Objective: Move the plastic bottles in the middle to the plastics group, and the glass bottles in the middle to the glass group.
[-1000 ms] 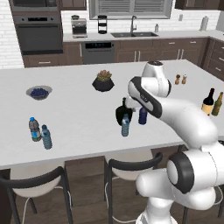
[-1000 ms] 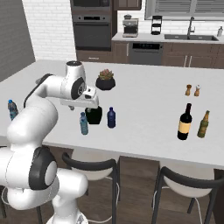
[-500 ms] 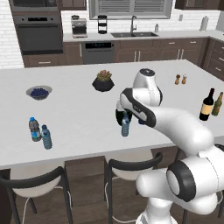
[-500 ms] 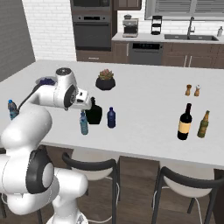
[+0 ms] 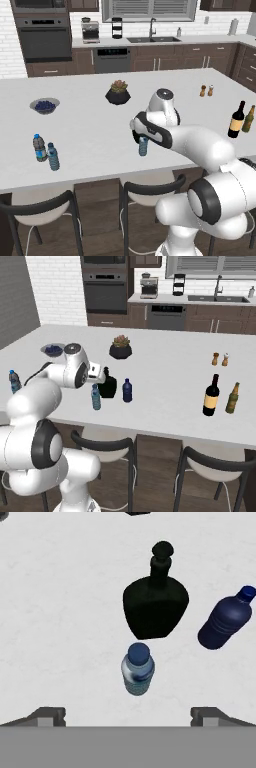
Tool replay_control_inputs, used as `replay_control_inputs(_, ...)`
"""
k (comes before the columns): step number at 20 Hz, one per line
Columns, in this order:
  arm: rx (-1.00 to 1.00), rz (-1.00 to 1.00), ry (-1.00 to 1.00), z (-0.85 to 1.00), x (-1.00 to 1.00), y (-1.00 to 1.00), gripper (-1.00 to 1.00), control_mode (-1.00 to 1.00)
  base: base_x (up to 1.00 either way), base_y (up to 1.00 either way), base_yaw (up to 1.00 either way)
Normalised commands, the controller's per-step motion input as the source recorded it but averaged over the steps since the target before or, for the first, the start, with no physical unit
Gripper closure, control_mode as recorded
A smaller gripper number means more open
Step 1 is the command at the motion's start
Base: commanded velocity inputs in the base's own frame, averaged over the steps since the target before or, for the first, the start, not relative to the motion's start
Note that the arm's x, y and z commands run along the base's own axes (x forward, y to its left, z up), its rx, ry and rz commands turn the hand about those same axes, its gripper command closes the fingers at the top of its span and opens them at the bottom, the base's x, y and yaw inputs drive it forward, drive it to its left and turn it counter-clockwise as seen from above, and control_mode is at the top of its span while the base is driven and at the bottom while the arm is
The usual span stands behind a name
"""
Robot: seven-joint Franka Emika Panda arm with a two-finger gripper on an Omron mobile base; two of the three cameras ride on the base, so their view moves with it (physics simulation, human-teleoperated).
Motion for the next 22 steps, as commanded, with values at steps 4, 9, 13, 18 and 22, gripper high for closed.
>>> replay_control_inputs(4, 0.0, 0.0, 0.01, -0.09, 0.03, -0.01, -1.0, -1.0, 0.0, 0.0, 0.0)
replay_control_inputs(9, 0.0, 0.0, 0.05, -0.23, 0.07, 0.0, -1.0, -1.0, 0.0, 0.0, 0.0)
replay_control_inputs(13, 0.0, 0.0, 0.03, -0.23, 0.13, 0.0, -1.0, -1.0, 0.0, 0.0, 0.0)
replay_control_inputs(18, 0.0, 0.0, 0.01, -0.19, 0.22, -0.03, -1.0, -1.0, 0.0, 0.0, 0.0)
replay_control_inputs(22, 0.0, 0.0, 0.0, -0.1, 0.28, -0.07, -1.0, -1.0, 0.0, 0.0, 0.0)
